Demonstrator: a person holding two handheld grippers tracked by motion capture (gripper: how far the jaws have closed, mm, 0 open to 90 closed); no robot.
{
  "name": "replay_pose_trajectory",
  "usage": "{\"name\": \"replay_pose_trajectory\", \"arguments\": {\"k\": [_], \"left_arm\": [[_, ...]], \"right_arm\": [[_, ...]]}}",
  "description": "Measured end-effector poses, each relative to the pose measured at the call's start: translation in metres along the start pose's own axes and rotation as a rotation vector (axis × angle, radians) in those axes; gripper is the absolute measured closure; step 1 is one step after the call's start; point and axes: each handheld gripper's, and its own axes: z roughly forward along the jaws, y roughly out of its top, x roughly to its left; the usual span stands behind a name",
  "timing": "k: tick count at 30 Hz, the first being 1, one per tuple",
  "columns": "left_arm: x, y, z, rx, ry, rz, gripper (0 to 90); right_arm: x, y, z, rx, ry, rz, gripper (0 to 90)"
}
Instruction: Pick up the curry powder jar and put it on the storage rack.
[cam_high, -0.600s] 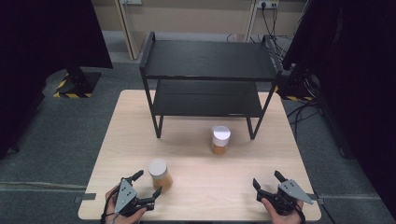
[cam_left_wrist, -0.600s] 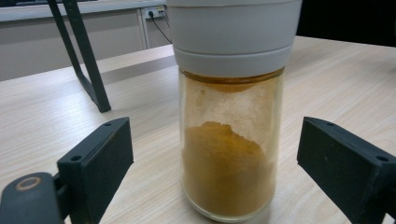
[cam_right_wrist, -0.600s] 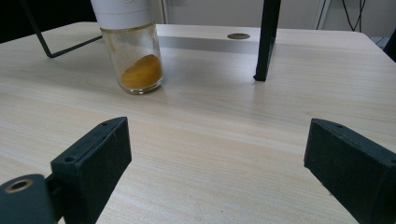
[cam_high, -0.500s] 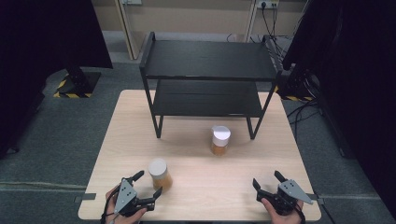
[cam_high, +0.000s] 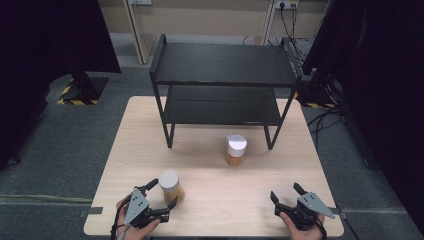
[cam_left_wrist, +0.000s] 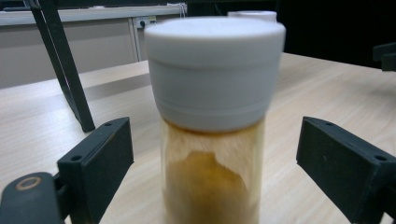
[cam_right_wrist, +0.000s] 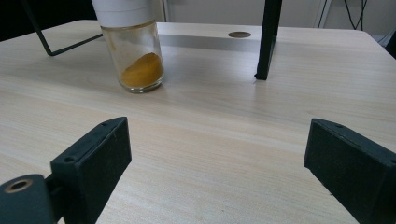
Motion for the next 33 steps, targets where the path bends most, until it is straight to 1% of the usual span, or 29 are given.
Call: {"name": "replay_pose_trajectory", "arguments": {"k": [3, 9, 13, 17, 19, 20, 26, 27, 30, 33], "left_arm": [[0.002, 0.003, 0.005, -0.003, -0.006, -0.012, 12.7], [0.004, 0.007, 0.011, -0.007, -0.015, -0.013, 17.9], [0.004, 0.010, 0.014, -0.019, -0.018, -0.023, 21.6], [0.003, 0.011, 0.017, -0.014, -0.016, -0.020, 27.7], [0.002, 0.009, 0.017, -0.020, -0.011, -0.020, 32.6], [0.002, 0.009, 0.017, -0.021, -0.011, -0.018, 33.6], [0.001, 0.011, 0.016, -0.014, -0.006, -0.026, 34.1], [0.001, 0.012, 0.016, -0.012, -0.002, -0.032, 34.2], [0.002, 0.014, 0.017, -0.018, -0.003, -0.070, 34.2], [0.000, 0.019, 0.018, -0.032, 0.010, -0.060, 34.2]], "right_arm": [[-0.001, 0.000, 0.000, -0.001, 0.001, 0.004, 7.5], [-0.001, 0.000, 0.000, 0.001, 0.002, 0.004, 7.4], [-0.001, 0.000, 0.000, 0.003, 0.005, 0.003, 7.4], [-0.001, 0.001, 0.000, 0.004, 0.008, 0.005, 7.3], [-0.001, 0.001, 0.000, 0.004, 0.010, 0.005, 7.2], [-0.001, 0.001, 0.000, 0.005, 0.010, 0.005, 7.2], [-0.001, 0.001, 0.000, 0.007, 0.011, 0.004, 7.2], [-0.001, 0.001, 0.000, 0.006, 0.011, 0.004, 7.2], [-0.001, 0.001, 0.000, 0.006, 0.010, 0.005, 7.2], [-0.001, 0.001, 0.000, 0.005, 0.010, 0.006, 7.2]]}}
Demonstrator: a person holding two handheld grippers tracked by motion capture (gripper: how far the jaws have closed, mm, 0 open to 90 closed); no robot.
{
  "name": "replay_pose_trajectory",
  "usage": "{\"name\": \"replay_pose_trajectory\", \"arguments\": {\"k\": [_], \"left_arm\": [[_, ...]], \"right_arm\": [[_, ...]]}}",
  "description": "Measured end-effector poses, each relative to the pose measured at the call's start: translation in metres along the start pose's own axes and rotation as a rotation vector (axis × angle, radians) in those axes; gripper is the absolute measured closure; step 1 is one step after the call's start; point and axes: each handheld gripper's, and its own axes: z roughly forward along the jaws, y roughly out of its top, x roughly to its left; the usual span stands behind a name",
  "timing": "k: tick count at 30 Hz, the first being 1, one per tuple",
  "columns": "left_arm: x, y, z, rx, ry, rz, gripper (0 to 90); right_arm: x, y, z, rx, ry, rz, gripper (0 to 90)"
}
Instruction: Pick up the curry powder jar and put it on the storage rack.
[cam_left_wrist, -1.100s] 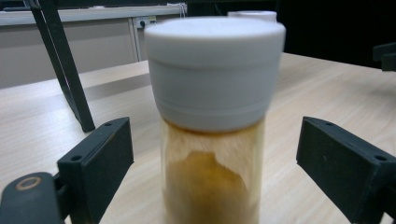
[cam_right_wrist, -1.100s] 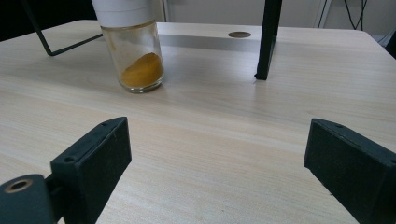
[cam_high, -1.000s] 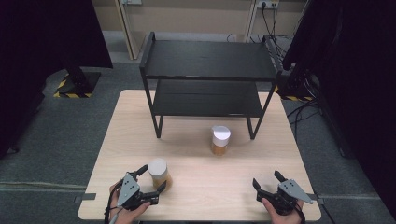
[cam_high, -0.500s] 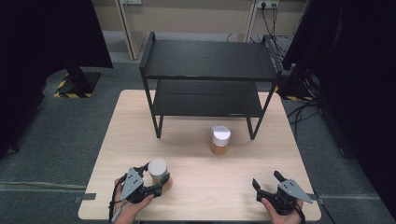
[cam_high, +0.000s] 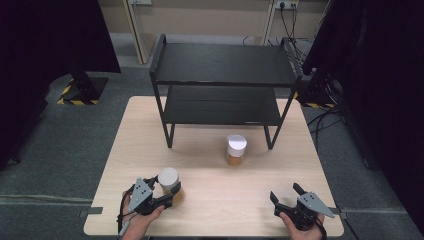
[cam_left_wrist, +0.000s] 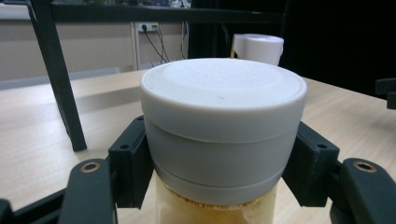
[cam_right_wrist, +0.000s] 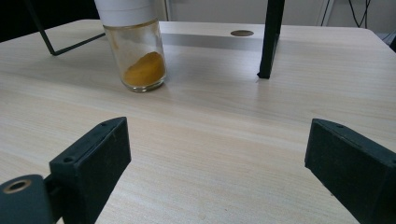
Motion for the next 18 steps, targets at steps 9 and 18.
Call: {"name": "replay_pose_trajectory", "arguments": {"k": [9, 18], "left_arm": [[-0.008, 0.030, 0.009, -0.076, 0.055, 0.013, 34.2], [-0.014, 0.070, 0.024, -0.131, 0.108, 0.044, 34.3]], "right_arm": [[0.000, 0.000, 0.000, -0.001, 0.002, 0.003, 7.1], [0.000, 0.000, 0.000, 0.000, 0.002, 0.004, 7.0]]}}
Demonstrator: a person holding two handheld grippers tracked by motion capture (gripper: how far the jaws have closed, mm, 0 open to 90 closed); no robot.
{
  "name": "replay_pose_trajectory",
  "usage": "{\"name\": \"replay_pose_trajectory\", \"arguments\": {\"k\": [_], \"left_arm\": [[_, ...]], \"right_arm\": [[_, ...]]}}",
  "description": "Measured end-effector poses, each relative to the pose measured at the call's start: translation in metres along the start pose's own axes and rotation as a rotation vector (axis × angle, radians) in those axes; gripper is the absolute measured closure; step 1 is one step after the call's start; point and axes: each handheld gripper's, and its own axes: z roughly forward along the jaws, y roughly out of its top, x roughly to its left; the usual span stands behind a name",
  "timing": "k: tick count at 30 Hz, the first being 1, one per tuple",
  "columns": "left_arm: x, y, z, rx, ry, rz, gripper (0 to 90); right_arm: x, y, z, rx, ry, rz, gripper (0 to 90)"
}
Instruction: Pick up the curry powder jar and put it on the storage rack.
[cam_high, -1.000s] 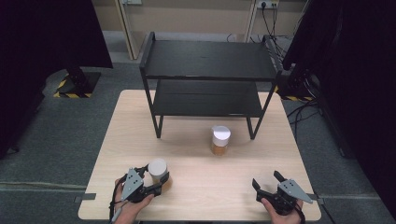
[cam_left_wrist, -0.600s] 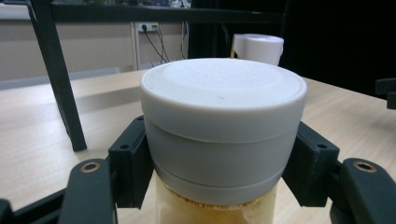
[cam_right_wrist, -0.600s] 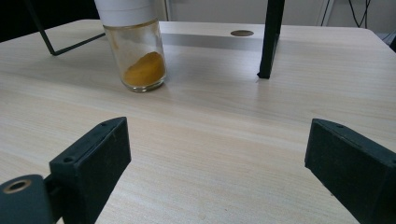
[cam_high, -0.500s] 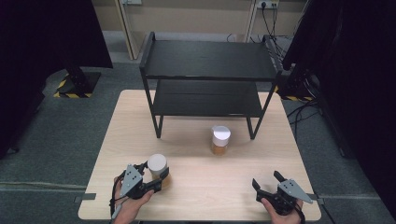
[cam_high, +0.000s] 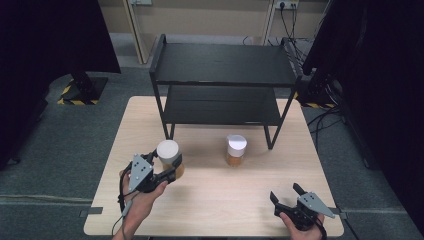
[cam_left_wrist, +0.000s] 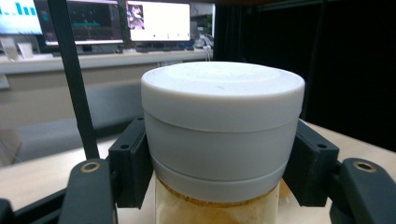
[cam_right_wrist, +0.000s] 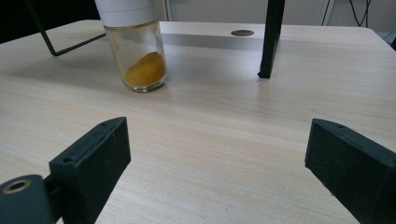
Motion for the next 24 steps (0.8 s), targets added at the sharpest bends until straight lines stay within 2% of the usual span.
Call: {"name": "replay_pose_trajectory", "arguments": {"k": [12, 24], "left_arm": [[-0.004, 0.063, 0.026, -0.082, 0.072, 0.044, 34.3], [-0.007, 0.133, 0.058, -0.139, 0.132, 0.046, 34.3]], "right_arm": [[0.000, 0.000, 0.000, 0.002, 0.001, 0.001, 6.9], [0.000, 0.000, 0.000, 0.002, 0.003, 0.002, 6.8]]}}
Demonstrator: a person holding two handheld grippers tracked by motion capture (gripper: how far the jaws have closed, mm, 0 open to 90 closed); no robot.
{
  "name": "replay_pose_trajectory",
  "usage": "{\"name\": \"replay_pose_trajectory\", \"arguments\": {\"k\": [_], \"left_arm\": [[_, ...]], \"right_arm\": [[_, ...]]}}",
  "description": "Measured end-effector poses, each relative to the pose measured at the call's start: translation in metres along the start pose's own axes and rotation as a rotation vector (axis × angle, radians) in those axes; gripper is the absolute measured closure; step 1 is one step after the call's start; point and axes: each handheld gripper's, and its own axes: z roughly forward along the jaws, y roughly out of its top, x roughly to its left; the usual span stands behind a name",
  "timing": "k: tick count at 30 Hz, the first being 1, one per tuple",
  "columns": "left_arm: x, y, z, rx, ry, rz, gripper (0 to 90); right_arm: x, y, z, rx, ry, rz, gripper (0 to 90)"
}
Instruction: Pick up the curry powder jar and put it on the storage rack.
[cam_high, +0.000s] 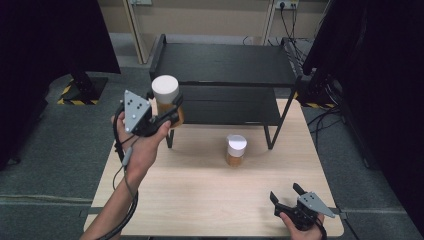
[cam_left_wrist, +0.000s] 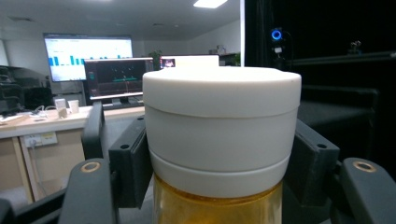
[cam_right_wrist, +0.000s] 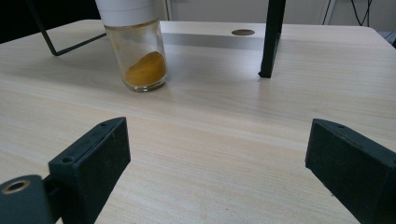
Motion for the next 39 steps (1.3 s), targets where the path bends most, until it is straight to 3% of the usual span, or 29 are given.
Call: {"name": "replay_pose_trajectory", "arguments": {"k": [12, 20, 25, 32, 39], "left_arm": [[0.004, 0.056, 0.038, -0.016, 0.051, -0.009, 34.3], [0.009, 0.077, 0.064, -0.019, 0.071, -0.014, 34.3], [0.009, 0.085, 0.087, 0.007, 0.103, -0.011, 34.3], [0.012, 0.084, 0.116, 0.023, 0.133, 0.000, 34.3], [0.014, 0.084, 0.136, 0.055, 0.166, 0.015, 34.3]], "right_arm": [[-0.001, 0.001, 0.000, 0.004, 0.004, -0.003, 6.6], [-0.001, 0.001, 0.000, 0.006, 0.008, -0.007, 6.5], [-0.002, 0.001, 0.000, 0.006, 0.011, -0.005, 6.4], [-0.003, 0.000, 0.000, 0.001, 0.015, 0.000, 6.4], [-0.004, 0.000, 0.000, 0.002, 0.021, 0.001, 6.3]]}}
